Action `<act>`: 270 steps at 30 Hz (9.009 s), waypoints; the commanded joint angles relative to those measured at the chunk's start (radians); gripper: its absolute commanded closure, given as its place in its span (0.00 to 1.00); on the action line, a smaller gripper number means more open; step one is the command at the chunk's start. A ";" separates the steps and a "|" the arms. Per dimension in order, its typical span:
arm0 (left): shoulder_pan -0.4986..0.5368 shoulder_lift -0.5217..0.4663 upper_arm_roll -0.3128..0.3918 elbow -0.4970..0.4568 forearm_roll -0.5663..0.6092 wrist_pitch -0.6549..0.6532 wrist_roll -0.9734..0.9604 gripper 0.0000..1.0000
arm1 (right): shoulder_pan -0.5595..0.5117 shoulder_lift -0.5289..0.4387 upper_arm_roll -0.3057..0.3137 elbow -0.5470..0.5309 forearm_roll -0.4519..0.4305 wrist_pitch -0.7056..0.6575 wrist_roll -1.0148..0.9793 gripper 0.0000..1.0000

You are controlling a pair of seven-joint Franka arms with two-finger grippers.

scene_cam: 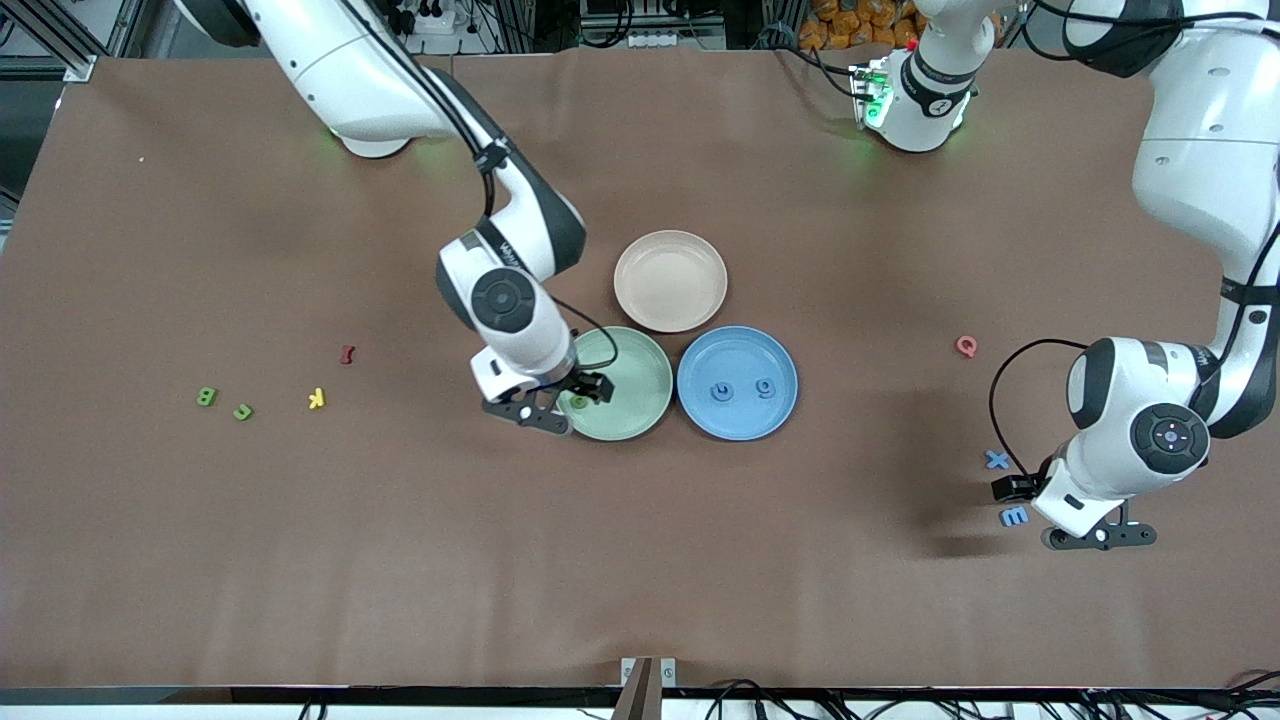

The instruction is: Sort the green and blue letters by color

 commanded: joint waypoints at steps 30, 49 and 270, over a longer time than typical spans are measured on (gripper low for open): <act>-0.010 0.084 0.000 0.019 0.001 0.142 0.000 0.00 | -0.702 -0.082 0.010 -0.058 -0.135 -0.093 -0.722 0.00; 0.002 0.099 0.000 0.017 0.004 0.174 0.014 0.00 | -0.800 -0.075 -0.022 -0.184 -0.137 0.148 -0.871 0.00; 0.053 -0.103 -0.406 -0.265 0.145 0.007 -0.573 0.93 | -0.686 -0.217 -0.121 -0.098 -0.118 -0.170 -0.879 0.00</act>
